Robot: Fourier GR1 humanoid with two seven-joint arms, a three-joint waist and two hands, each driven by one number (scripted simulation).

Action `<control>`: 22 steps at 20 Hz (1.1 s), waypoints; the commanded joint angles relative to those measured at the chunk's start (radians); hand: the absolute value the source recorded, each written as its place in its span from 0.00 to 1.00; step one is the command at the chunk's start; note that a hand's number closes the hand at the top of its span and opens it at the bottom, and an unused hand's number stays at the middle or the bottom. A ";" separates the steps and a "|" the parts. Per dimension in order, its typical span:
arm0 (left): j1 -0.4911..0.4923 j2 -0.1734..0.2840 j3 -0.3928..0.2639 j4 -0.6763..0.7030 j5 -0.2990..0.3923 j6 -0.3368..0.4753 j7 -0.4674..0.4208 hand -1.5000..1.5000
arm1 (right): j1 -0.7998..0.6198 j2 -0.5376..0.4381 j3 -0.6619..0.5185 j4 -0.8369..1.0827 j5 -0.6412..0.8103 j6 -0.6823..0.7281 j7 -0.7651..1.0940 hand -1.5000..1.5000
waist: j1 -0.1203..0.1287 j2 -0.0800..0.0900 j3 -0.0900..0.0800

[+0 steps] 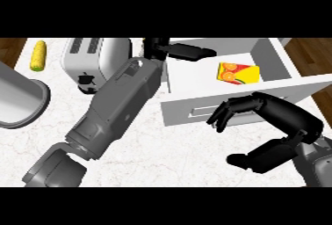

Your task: Pick up the cup, place it into the drawer and close the drawer

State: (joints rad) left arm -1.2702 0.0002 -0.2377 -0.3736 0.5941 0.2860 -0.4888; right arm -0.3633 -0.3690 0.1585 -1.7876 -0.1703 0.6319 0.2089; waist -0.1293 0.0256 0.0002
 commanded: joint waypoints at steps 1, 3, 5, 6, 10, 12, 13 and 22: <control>-0.021 0.000 0.016 0.007 0.034 0.015 0.006 0.00 | 0.014 -0.036 0.063 -0.028 0.247 -0.028 -0.044 0.00 | 0.054 -0.009 0.001; 0.033 0.000 0.009 0.021 0.043 -0.001 -0.051 0.00 | 0.062 -0.041 0.074 0.005 0.330 -0.064 -0.085 0.00 | 0.062 -0.006 0.001; 0.007 0.000 0.038 0.001 0.057 -0.007 -0.057 0.00 | 0.073 0.008 0.125 0.072 0.425 -0.138 -0.093 0.00 | 0.095 -0.010 0.001; 0.023 0.000 0.036 -0.025 0.064 -0.025 -0.050 0.00 | 0.082 0.017 0.132 0.145 0.472 -0.170 -0.141 0.00 | 0.115 -0.014 0.001; 0.059 0.000 0.047 -0.034 0.063 -0.065 -0.058 0.00 | 0.046 0.056 0.212 0.369 0.596 -0.232 -0.216 0.00 | 0.149 -0.012 0.001; 0.130 0.040 0.046 -0.064 0.058 -0.105 -0.076 0.00 | 0.024 0.052 0.223 0.474 0.630 -0.245 -0.270 0.00 | 0.173 -0.017 0.001; 0.128 0.033 0.043 -0.067 0.052 -0.101 -0.092 0.00 | -0.014 0.066 0.240 0.546 0.676 -0.276 -0.300 0.00 | 0.177 -0.013 0.001; 0.269 0.088 0.027 -0.206 0.052 -0.143 -0.064 0.00 | -0.249 0.112 0.089 1.027 0.694 -0.450 -0.525 1.00 | 0.246 -0.006 0.005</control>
State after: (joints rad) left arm -1.0444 0.0598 -0.2086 -0.5377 0.6441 0.1751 -0.5537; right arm -0.5349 -0.2910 0.3040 -0.9248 0.5214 0.2697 -0.2328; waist 0.0832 0.0067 -0.0009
